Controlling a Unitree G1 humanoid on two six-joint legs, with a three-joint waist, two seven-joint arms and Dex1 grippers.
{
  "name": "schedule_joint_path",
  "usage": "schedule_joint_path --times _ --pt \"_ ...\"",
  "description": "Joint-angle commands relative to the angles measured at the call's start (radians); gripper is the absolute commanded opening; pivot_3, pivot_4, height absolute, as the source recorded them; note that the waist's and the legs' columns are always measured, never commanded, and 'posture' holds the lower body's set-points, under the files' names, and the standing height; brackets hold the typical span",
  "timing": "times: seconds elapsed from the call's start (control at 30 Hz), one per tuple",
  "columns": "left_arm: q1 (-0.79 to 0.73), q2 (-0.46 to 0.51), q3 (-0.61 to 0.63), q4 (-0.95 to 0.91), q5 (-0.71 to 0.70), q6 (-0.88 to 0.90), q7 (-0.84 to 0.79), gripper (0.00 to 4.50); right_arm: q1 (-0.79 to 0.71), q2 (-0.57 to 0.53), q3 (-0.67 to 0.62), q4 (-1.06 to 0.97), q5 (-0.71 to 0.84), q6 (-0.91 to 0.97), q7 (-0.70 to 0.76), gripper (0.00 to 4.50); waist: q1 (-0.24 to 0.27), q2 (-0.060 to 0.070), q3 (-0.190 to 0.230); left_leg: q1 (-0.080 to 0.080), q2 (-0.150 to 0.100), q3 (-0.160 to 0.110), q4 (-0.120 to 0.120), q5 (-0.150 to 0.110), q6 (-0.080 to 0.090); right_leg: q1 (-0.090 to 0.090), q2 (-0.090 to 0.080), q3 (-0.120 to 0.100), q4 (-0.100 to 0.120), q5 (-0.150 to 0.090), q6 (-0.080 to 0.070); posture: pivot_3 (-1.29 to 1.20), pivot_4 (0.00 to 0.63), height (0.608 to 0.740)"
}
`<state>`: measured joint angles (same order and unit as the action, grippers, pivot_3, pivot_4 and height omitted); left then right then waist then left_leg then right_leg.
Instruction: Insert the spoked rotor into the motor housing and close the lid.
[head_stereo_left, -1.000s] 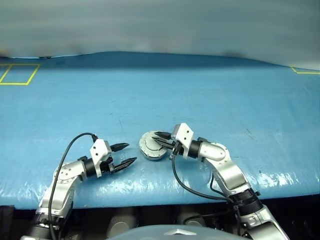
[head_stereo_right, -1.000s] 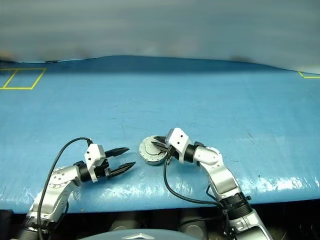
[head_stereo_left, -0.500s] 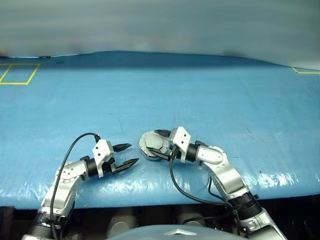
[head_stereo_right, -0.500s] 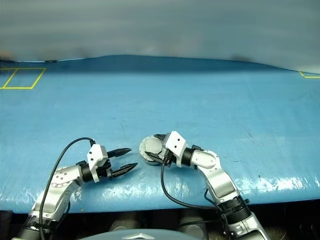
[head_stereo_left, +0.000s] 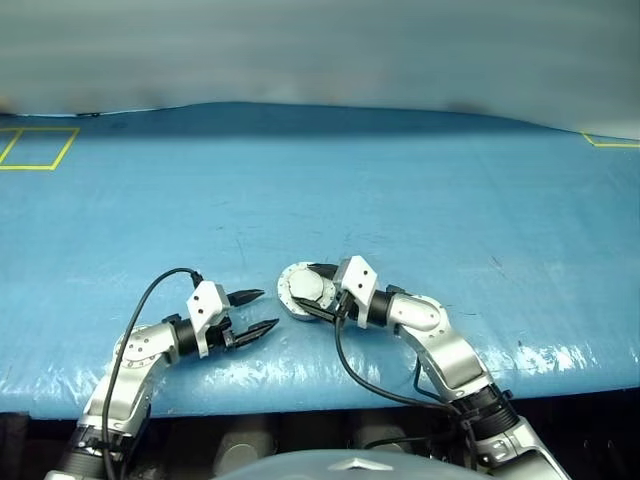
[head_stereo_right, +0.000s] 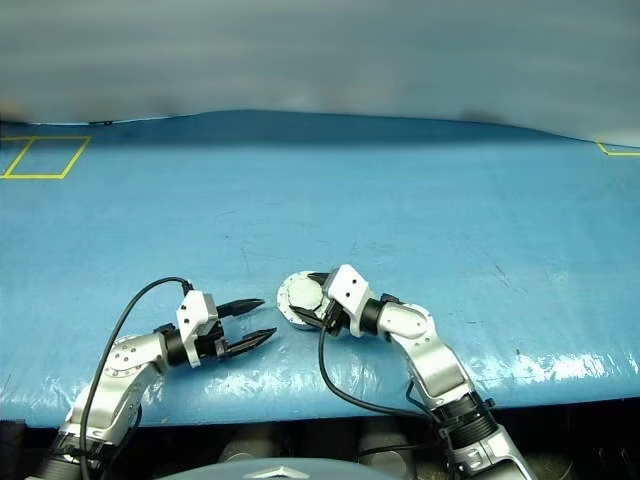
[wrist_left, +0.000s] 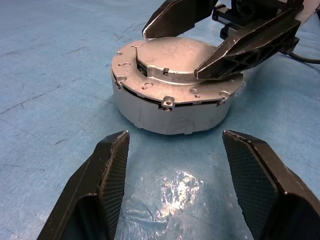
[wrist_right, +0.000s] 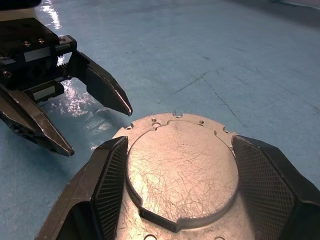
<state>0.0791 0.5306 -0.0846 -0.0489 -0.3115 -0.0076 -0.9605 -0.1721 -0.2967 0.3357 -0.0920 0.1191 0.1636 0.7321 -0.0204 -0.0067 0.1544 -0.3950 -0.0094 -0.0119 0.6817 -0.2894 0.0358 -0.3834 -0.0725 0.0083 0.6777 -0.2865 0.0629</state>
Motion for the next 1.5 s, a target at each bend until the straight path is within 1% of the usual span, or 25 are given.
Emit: schedule_joint_path --times 0.03,0.23,0.37,0.5,0.7,1.0,1.3,1.33,1.37,1.47,1.5 --pt "0.004 0.000 0.005 -0.029 0.004 -0.011 0.004 3.15 -0.006 -0.005 0.003 -0.008 -0.010 0.003 0.001 3.47 0.000 0.000 0.000 0.000 0.000 0.000 0.000 0.000 0.000 0.000 0.000 0.000 0.000 0.000 0.000 0.00 0.150 0.740" --pt "0.010 0.001 0.008 -0.030 0.004 -0.011 0.008 3.15 -0.005 -0.037 0.043 0.008 -0.082 -0.029 0.002 3.47 0.000 0.000 0.000 0.001 0.000 0.000 0.000 0.000 0.000 0.001 0.000 0.000 0.000 0.000 0.000 0.00 0.150 0.740" --pt "0.012 0.003 0.008 -0.032 0.004 -0.008 0.010 3.15 0.004 -0.027 0.042 -0.006 -0.042 -0.013 0.029 3.47 0.000 0.000 0.000 0.002 0.000 0.000 0.000 0.000 0.000 0.001 0.001 0.000 0.000 0.000 0.000 0.00 0.150 0.740" --pt "0.012 0.003 0.007 -0.030 0.006 -0.009 0.011 3.15 -0.003 -0.021 0.047 0.031 -0.064 -0.014 0.014 3.47 -0.001 0.000 0.000 0.002 0.000 0.000 0.000 0.000 0.000 0.001 0.000 0.000 0.000 0.000 0.000 0.00 0.150 0.740" --pt "0.013 0.003 0.007 -0.032 0.008 -0.009 0.015 3.15 0.004 0.004 0.033 0.036 0.001 0.025 0.043 3.47 -0.001 0.000 0.000 0.003 0.001 0.000 0.000 0.000 0.000 0.002 0.001 0.000 0.000 0.000 0.000 0.00 0.150 0.740" --pt "0.017 0.002 0.009 -0.032 0.014 -0.011 0.022 3.15 -0.004 -0.013 0.066 0.071 -0.079 -0.021 0.027 3.47 -0.003 0.000 0.000 0.004 0.001 0.000 0.000 0.000 0.000 0.003 0.001 0.000 0.000 0.000 0.000 0.00 0.150 0.740" --pt "0.018 -0.001 0.007 -0.025 0.019 -0.016 0.023 3.15 0.001 -0.003 0.060 0.076 -0.072 -0.018 0.025 3.47 -0.003 0.000 0.000 0.011 0.001 0.000 -0.001 0.000 0.000 0.009 0.000 0.001 0.000 0.000 0.000 0.00 0.150 0.740" --pt "0.017 -0.001 0.007 -0.025 0.020 -0.017 0.024 3.15 0.001 0.000 0.058 0.078 -0.067 -0.012 0.024 3.09 -0.004 0.000 0.000 0.011 0.001 0.000 -0.001 0.000 0.000 0.010 0.000 0.001 0.000 0.000 0.000 0.00 0.150 0.740" --pt "0.017 -0.002 0.007 -0.024 0.021 -0.017 0.024 3.15 0.000 0.001 0.057 0.080 -0.066 -0.008 0.024 2.93 -0.004 0.000 0.000 0.011 0.001 0.000 -0.001 0.000 0.000 0.010 0.000 0.001 0.000 0.000 0.000 0.00 0.150 0.740" --pt "0.017 -0.002 0.008 -0.025 0.021 -0.016 0.024 3.15 0.000 -0.001 0.060 0.081 -0.070 -0.006 0.027 2.05 -0.003 0.000 0.000 0.012 0.001 0.000 -0.001 0.000 0.000 0.011 0.000 0.001 0.000 0.000 -0.001 0.00 0.150 0.740" --pt "0.017 -0.003 0.008 -0.026 0.021 -0.016 0.025 3.15 0.000 -0.001 0.061 0.082 -0.071 -0.002 0.028 2.05 -0.003 0.000 -0.001 0.013 0.001 0.000 -0.001 0.000 0.000 0.011 -0.001 0.001 0.000 0.000 -0.001 0.00 0.150 0.740"
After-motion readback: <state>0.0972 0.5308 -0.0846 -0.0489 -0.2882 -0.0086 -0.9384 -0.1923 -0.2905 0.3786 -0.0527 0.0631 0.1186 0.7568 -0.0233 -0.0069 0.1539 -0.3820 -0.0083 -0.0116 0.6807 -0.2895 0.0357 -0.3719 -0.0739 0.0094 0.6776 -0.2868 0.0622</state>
